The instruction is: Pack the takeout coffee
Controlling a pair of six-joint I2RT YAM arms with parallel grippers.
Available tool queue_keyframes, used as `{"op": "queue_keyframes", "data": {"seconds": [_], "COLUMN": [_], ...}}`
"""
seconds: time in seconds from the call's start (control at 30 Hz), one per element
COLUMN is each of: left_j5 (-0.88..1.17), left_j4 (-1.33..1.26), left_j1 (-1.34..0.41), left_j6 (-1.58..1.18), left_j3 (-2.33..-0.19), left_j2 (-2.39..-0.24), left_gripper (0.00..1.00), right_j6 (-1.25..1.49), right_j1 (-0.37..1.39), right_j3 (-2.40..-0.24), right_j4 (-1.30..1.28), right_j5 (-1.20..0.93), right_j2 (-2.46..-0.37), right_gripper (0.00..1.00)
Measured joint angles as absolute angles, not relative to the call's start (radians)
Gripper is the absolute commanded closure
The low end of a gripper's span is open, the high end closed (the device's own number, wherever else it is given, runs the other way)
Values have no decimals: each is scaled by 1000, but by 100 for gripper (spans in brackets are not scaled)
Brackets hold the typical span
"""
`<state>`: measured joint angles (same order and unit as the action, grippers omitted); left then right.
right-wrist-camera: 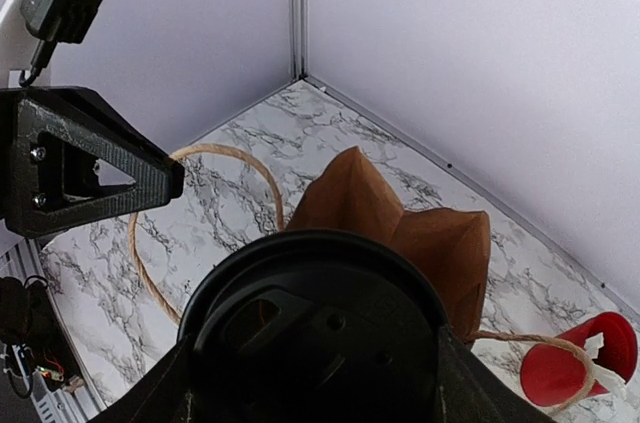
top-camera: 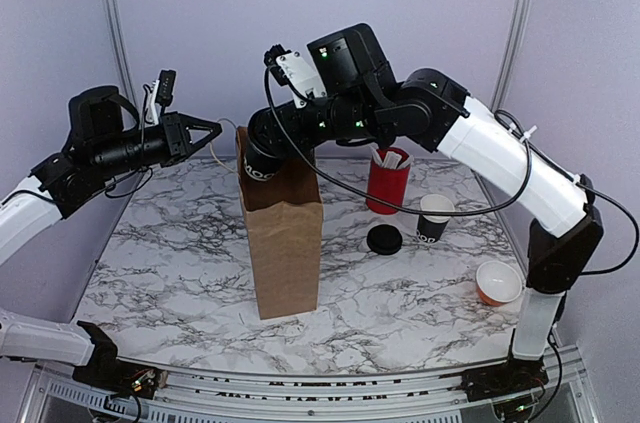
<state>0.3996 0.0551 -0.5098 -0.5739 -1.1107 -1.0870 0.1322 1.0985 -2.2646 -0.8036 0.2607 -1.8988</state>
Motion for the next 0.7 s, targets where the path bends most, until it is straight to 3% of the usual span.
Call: {"op": "queue_keyframes", "data": {"seconds": [0.3, 0.7], "left_j5": [239, -102], "left_j4": [66, 76], "left_j1": [-625, -927], "left_j6": [-630, -774], "left_j3": [-1069, -1023], "left_j2": [-1054, -971], "left_gripper": [100, 100], "right_j6": [175, 208], "right_j1": [1068, 1054], "right_j3": [-2275, -2280], "right_j4": [-844, -891], "right_j5": [202, 144], "right_j2": [-1949, -1994], "right_gripper": [34, 35]}}
